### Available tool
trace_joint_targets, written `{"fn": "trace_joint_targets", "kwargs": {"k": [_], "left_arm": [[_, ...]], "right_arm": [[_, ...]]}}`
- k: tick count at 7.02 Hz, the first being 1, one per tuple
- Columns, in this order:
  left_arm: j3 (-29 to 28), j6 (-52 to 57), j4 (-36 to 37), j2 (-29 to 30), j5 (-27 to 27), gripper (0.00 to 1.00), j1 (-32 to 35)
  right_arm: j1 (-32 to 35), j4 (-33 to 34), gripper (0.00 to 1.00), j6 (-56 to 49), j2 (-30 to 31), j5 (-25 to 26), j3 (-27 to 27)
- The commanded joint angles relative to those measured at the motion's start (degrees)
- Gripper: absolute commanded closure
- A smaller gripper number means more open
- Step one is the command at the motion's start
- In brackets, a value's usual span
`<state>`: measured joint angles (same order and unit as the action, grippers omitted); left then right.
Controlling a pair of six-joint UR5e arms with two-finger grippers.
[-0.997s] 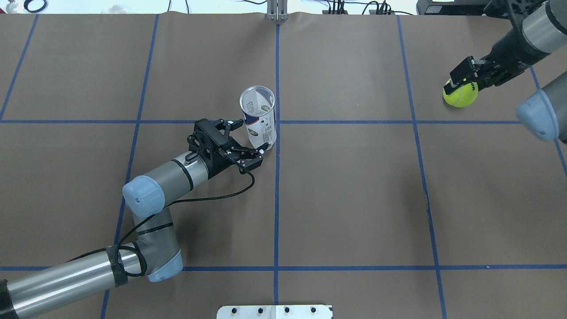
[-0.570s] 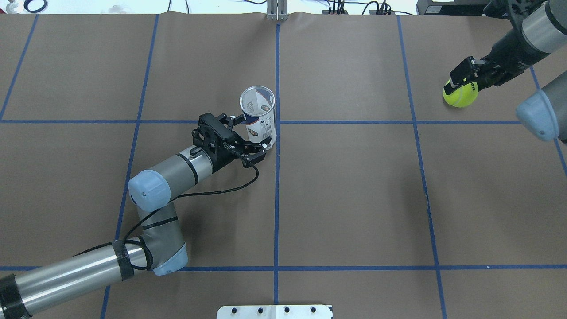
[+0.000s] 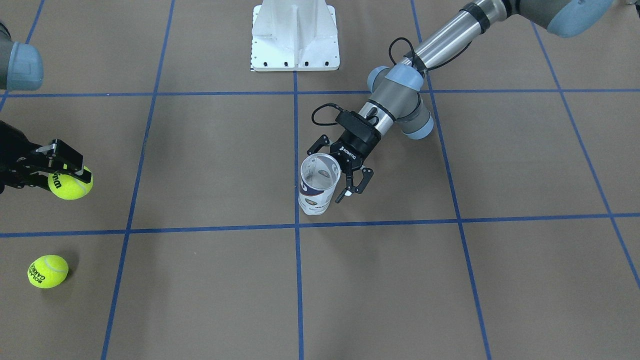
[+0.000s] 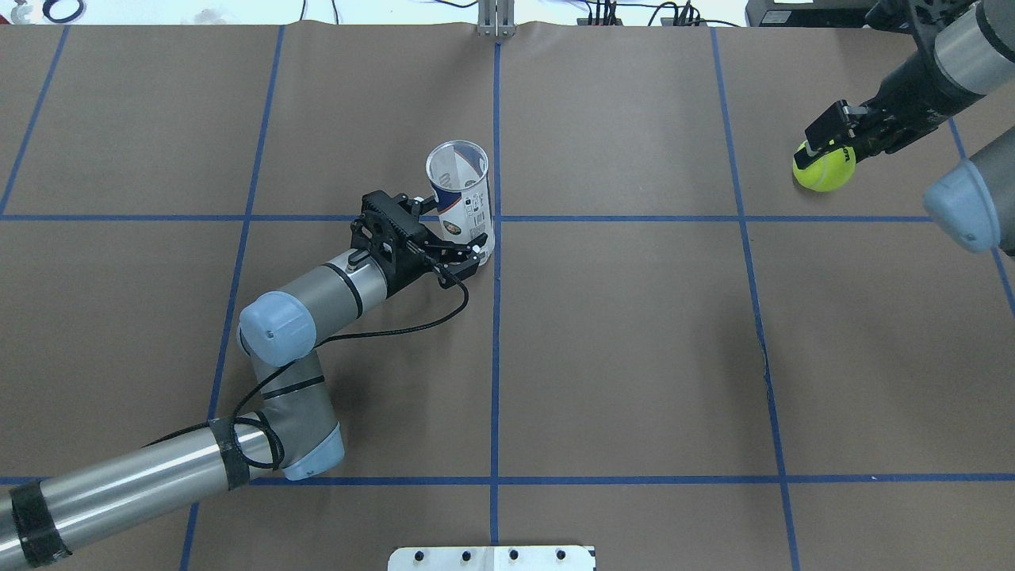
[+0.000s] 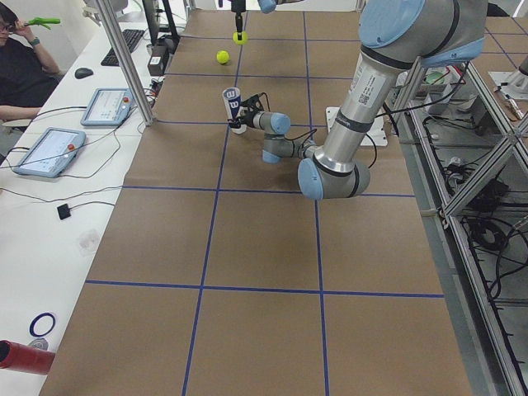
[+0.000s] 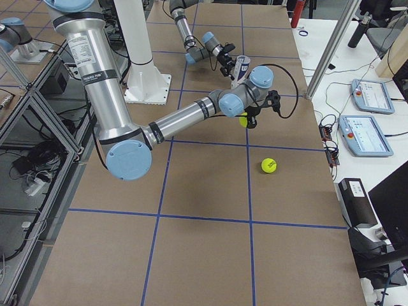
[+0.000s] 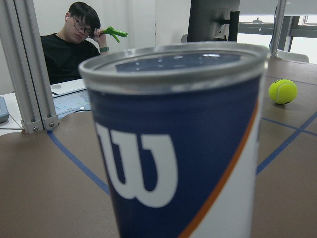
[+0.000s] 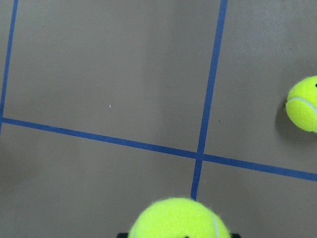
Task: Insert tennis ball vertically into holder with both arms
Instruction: 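Lift the ball with the right gripper while the left gripper grasps the can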
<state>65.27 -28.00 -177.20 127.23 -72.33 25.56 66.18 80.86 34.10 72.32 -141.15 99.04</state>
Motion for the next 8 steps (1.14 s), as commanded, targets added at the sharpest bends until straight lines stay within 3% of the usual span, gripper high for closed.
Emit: {"fn": "trace_joint_targets", "kwargs": {"k": [1,8], "left_arm": [[-1.2,-0.2,0.0,1.1,0.0,0.01,-0.2],[-2.9,-0.3,0.0,2.9,0.0,0.01,-1.0]], "right_arm": [[0.0,0.0,1.0,0.0,-0.2,0.0,-0.1],[-0.3,0.0,1.0,5.0,-2.9,-0.2,0.7]]}}
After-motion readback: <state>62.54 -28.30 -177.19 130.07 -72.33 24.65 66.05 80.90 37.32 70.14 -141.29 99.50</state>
